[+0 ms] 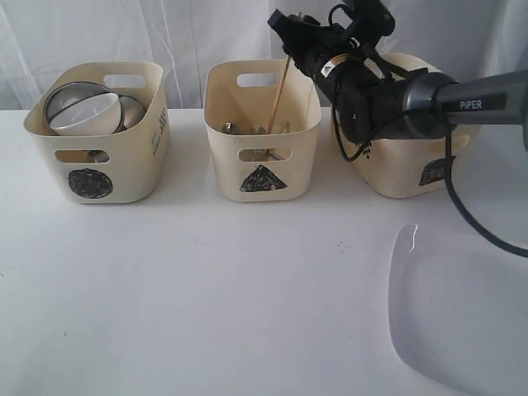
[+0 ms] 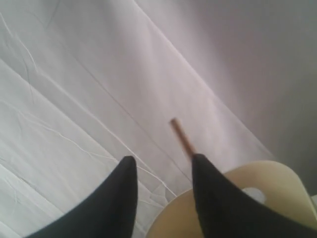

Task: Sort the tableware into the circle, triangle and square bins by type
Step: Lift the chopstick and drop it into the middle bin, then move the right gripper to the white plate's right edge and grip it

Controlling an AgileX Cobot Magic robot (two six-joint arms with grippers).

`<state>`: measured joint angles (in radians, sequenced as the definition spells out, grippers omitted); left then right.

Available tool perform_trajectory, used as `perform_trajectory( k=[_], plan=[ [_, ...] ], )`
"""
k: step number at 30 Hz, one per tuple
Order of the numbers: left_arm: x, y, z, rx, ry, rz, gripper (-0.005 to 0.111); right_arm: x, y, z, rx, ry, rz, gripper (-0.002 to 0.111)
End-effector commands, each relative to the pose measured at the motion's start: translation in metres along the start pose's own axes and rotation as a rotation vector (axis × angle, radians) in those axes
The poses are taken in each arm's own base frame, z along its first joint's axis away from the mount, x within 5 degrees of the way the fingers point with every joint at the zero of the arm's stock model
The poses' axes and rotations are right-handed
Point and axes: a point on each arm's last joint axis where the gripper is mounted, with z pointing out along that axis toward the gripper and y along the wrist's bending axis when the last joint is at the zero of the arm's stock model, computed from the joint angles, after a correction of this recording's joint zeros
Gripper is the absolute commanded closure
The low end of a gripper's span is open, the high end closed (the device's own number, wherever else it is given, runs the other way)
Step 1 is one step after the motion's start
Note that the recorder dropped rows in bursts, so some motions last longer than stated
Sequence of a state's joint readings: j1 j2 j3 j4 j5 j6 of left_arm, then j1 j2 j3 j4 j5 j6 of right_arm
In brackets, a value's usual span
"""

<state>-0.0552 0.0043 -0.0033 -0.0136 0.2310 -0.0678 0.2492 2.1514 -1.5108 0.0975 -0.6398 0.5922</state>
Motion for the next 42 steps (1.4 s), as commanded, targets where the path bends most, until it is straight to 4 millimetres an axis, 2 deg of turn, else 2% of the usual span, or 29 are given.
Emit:
perform_trajectory(
  k=[1, 6, 9, 13, 17, 20, 24, 27, 29, 32, 34, 36, 39, 40, 42],
  plan=[
    [0.001, -0.001, 0.000, 0.010, -0.002, -0.010, 0.107, -0.005, 0.000, 0.002, -0.006, -0.011, -0.027, 0.066],
    [0.001, -0.001, 0.000, 0.010, -0.002, -0.010, 0.107, -0.008, 0.003, 0.001, -0.003, -0.004, 0.009, 0.068],
    [0.001, -0.001, 0.000, 0.010, -0.002, -0.010, 0.107, -0.018, 0.011, -0.002, 0.010, 0.019, 0.018, 0.071],
    [0.001, -0.001, 0.000, 0.010, -0.002, -0.010, 0.107, -0.046, 0.024, -0.014, 0.081, 0.111, -0.038, 0.075],
    [0.001, -0.001, 0.000, 0.010, -0.002, -0.010, 0.107, -0.078, 0.021, -0.036, 0.209, 0.316, -0.270, 0.088],
    [0.001, -0.001, 0.000, 0.010, -0.002, -0.010, 0.107, -0.109, 0.003, -0.057, 0.321, 0.439, -0.352, 0.107],
    [0.001, -0.001, 0.000, 0.010, -0.002, -0.010, 0.107, -0.160, -0.043, -0.089, 0.519, 0.469, -0.312, 0.108],
    [0.001, -0.001, 0.000, 0.010, -0.002, -0.010, 0.107, -0.183, -0.086, -0.128, 0.687, 0.556, -0.293, 0.108],
    [0.001, -0.001, 0.000, 0.010, -0.002, -0.010, 0.107, -0.185, -0.116, -0.157, 0.788, 0.701, -0.285, 0.108],
    [0.001, -0.001, 0.000, 0.010, -0.002, -0.010, 0.107, -0.165, -0.153, -0.203, 0.832, 1.083, -0.238, 0.108],
    [0.001, -0.001, 0.000, 0.010, -0.002, -0.010, 0.107, -0.147, -0.166, -0.223, 0.787, 1.273, -0.196, 0.108],
    [0.001, -0.001, 0.000, 0.010, -0.002, -0.010, 0.107, -0.135, -0.174, -0.231, 0.767, 1.334, -0.188, 0.108],
    [0.001, -0.001, 0.000, 0.010, -0.002, -0.010, 0.107, -0.125, -0.182, -0.233, 0.730, 1.315, -0.260, 0.106],
    [0.001, -0.001, 0.000, 0.010, -0.002, -0.010, 0.107, -0.124, -0.182, -0.234, 0.714, 1.329, -0.277, 0.103],
    [0.001, -0.001, 0.000, 0.010, -0.002, -0.010, 0.107, -0.121, -0.183, -0.235, 0.685, 1.348, -0.308, 0.088]
  ],
)
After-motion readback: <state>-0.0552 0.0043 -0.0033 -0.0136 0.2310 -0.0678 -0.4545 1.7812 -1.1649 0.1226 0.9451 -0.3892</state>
